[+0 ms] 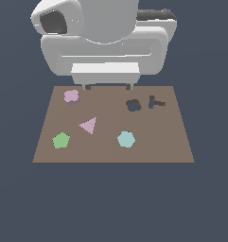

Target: Insert a designated object into the corresponding slot on a board.

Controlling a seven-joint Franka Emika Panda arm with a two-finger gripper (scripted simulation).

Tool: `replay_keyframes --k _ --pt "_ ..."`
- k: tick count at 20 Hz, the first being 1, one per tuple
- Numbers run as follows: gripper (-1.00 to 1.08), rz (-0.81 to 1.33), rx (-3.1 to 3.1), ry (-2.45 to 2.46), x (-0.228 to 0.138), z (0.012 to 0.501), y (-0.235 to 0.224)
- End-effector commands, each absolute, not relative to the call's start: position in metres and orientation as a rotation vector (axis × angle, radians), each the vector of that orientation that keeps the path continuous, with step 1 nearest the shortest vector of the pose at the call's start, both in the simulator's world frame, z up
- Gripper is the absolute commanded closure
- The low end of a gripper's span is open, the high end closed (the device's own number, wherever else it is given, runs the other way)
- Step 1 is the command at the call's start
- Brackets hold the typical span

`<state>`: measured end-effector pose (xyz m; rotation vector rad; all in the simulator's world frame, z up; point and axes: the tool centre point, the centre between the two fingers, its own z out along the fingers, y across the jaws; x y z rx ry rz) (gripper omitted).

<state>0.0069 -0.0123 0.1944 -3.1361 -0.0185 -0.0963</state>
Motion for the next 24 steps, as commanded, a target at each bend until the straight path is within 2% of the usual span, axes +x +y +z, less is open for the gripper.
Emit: replay_keyframes --k 1,12,24 --pt "-0.92 -0.096 -3.136 -0.019 0.007 0.194 -0.012" --pt "-0.92 -0.079 -3.136 -0.071 -0.012 0.168 -0.036" --pt "-0.92 -0.029 -3.132 -0.224 -0.062 0.094 -0.109"
